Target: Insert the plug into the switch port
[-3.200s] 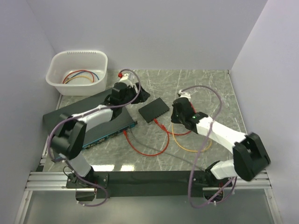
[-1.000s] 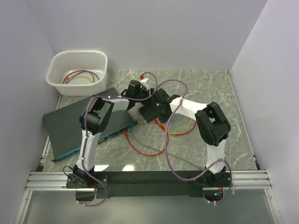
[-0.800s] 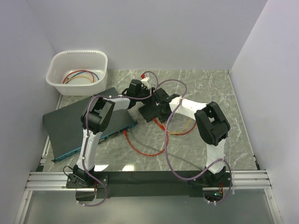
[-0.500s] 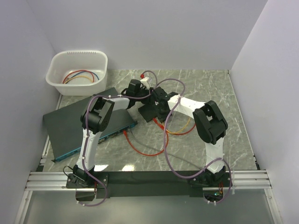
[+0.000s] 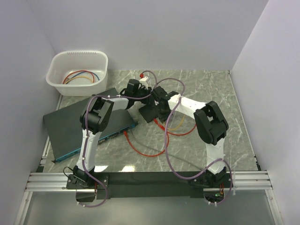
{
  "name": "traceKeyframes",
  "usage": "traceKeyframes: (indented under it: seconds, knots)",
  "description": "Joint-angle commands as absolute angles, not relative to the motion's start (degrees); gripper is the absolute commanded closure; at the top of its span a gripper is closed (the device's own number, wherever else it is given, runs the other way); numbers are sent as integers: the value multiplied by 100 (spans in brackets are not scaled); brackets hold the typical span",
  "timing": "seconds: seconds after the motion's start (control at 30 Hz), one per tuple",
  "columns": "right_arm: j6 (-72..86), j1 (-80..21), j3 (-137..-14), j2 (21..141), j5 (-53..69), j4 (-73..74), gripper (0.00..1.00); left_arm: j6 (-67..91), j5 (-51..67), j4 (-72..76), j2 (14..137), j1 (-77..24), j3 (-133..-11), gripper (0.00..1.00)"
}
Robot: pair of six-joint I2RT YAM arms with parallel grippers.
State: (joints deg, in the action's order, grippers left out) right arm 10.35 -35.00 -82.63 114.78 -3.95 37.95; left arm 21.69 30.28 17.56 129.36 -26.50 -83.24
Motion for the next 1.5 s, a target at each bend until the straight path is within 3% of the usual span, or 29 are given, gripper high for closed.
traceKeyframes:
  seconds: [0.0, 0.4, 0.73, 1.47]
  knots:
    - [914, -3524, -8517, 11215, -510, 2602, 100, 2039, 3726, 1301, 13043, -2839, -8104, 69]
    - [704, -3577, -7806, 10644, -1090, 1363, 100, 1855, 4007, 1213, 13122, -2848, -8068, 76]
    - [203, -3691, -7436, 10424, -861, 476, 100, 1740, 4271, 1195, 13157, -2865, -8042, 79]
    - [475, -3691, -7585, 11241, -1432, 290, 100, 1626, 4403, 1028, 13263, -2883, -8042, 81]
